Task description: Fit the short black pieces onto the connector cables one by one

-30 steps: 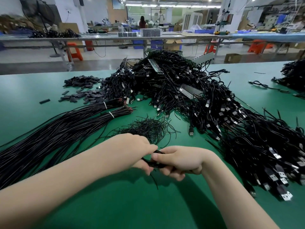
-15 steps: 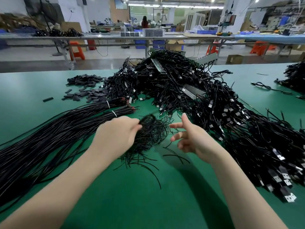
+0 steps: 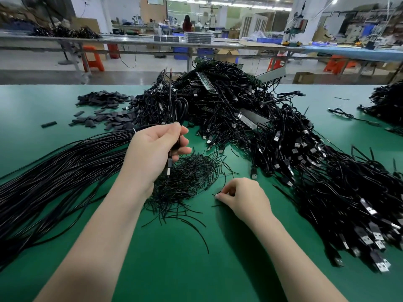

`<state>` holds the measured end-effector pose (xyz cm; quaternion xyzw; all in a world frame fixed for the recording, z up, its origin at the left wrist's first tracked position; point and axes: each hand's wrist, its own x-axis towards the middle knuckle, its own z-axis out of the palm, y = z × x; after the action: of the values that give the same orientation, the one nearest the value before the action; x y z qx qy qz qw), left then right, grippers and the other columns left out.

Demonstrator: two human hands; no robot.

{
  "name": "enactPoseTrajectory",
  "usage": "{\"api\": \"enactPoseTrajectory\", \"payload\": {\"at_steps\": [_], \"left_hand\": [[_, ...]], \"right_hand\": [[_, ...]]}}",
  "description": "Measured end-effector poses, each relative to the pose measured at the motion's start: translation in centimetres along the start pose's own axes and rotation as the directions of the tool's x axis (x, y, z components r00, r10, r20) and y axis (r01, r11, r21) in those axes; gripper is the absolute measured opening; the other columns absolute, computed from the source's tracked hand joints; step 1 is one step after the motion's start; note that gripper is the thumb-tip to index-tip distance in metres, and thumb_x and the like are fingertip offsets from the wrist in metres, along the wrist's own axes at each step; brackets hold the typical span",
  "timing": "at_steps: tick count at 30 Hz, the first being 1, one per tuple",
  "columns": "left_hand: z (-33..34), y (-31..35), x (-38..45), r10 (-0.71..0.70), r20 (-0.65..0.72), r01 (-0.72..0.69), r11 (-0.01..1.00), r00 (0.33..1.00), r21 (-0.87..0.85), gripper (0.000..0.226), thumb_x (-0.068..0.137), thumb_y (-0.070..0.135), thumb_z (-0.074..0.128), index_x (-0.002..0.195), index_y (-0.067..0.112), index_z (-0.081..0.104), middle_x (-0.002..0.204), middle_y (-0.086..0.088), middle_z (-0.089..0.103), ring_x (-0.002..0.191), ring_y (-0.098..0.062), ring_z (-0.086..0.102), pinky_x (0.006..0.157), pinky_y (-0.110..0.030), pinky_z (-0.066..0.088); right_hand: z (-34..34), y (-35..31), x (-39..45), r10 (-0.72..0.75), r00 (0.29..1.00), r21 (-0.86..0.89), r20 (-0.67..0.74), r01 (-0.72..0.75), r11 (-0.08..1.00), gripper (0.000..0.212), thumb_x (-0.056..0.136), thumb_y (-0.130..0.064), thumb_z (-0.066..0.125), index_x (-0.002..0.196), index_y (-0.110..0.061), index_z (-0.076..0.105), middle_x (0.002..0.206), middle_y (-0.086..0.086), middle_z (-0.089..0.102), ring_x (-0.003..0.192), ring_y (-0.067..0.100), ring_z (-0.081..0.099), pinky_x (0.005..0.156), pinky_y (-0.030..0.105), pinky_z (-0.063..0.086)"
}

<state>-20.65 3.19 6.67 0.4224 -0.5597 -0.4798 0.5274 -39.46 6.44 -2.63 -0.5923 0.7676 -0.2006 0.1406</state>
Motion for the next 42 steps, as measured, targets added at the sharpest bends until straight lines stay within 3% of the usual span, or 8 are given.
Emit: {"api": "enactPoseTrajectory", "payload": {"at_steps": [6,13,17,22,28,35,38,42], "left_hand": [[0.0,0.0,-0.2,0.002,0.065,-0.008,0.996,0.998,0.089,0.026,0.101,0.024,0.052,0.085,0.017,0.071,0.068,0.007,0.067,0.065,-0.008,0.069,0.055,-0.016,0.049],[0.1,0.0,-0.4,0.015,0.135,-0.042,0.979,0.991,0.197,0.026,0.101,0.026,0.05,0.086,0.019,0.071,0.069,0.01,0.067,0.068,-0.007,0.069,0.058,-0.016,0.049],[0.4,-0.1,-0.6,0.023,0.156,-0.064,0.962,0.988,0.265,0.024,0.099,0.026,0.052,0.085,0.023,0.071,0.068,0.011,0.067,0.068,-0.008,0.07,0.065,-0.025,0.048],[1.1,0.0,-1.1,0.074,0.222,-0.161,0.901,0.972,0.403,0.023,0.098,0.029,0.054,0.083,0.026,0.071,0.071,0.009,0.069,0.064,-0.002,0.069,0.062,-0.015,0.045],[2.3,0.3,-2.4,0.198,0.263,-0.324,0.704,0.944,0.632,0.032,0.097,0.035,0.052,0.074,0.016,0.064,0.066,-0.004,0.067,0.066,-0.025,0.064,0.064,-0.046,0.051],[3.0,0.6,-2.9,0.237,0.323,-0.4,0.547,0.916,0.736,0.03,0.099,0.034,0.047,0.07,0.028,0.05,0.068,0.005,0.057,0.069,-0.023,0.057,0.058,-0.037,0.042],[3.1,0.5,-2.9,0.216,0.346,-0.404,0.362,0.913,0.84,0.025,0.101,0.037,0.038,0.1,0.024,0.06,0.083,0.005,0.056,0.08,-0.023,0.058,0.06,-0.033,0.037],[2.9,1.0,-3.1,0.137,0.464,-0.471,0.024,0.875,0.882,0.028,0.104,0.041,0.03,0.117,0.031,0.052,0.082,0.008,0.04,0.065,-0.015,0.048,0.051,-0.026,0.022]], "right_hand": [[0.1,-0.4,0.0,-0.123,0.991,-0.114,0.053,0.128,0.985,0.019,0.097,-0.033,0.055,0.097,-0.017,0.065,0.097,0.002,0.06,0.095,0.023,0.057,0.08,0.034,0.049],[-2.9,-1.1,0.2,-0.177,0.957,0.165,-0.231,0.218,0.962,0.028,0.098,-0.019,0.055,0.124,-0.014,0.064,0.108,0.001,0.069,0.081,0.006,0.053,0.078,0.018,0.042],[-5.4,-2.0,-0.5,-0.152,0.896,0.455,-0.418,0.351,0.818,0.016,0.096,-0.02,0.058,0.1,-0.028,0.072,0.069,-0.021,0.063,0.056,-0.005,0.048,0.052,0.007,0.034],[-7.1,-4.7,-2.4,-0.207,0.815,0.593,-0.541,0.544,0.593,0.017,0.089,-0.015,0.068,0.087,-0.033,0.071,0.082,-0.013,0.073,0.074,0.004,0.066,0.068,0.017,0.051],[-6.7,-5.5,-3.3,-0.343,0.705,0.333,-0.621,0.633,0.698,0.013,0.084,-0.012,0.071,0.088,-0.024,0.072,0.081,-0.024,0.067,0.074,-0.003,0.064,0.069,0.007,0.045],[-6.8,-5.2,-3.1,-0.259,0.784,0.45,-0.564,0.555,0.7,0.012,0.084,-0.016,0.073,0.08,-0.027,0.069,0.076,-0.018,0.07,0.069,-0.001,0.065,0.058,0.009,0.041],[-7.4,-5.1,-3.2,-0.297,0.81,0.418,-0.505,0.531,0.737,0.008,0.084,-0.019,0.074,0.08,-0.025,0.072,0.072,-0.018,0.069,0.068,-0.002,0.062,0.06,0.008,0.04],[-8.8,-4.7,-3.6,-0.507,0.726,-0.036,-0.465,0.557,0.83,0.006,0.082,-0.036,0.073,0.079,-0.031,0.073,0.085,-0.018,0.066,0.087,0.005,0.054,0.083,0.03,0.036]]}}
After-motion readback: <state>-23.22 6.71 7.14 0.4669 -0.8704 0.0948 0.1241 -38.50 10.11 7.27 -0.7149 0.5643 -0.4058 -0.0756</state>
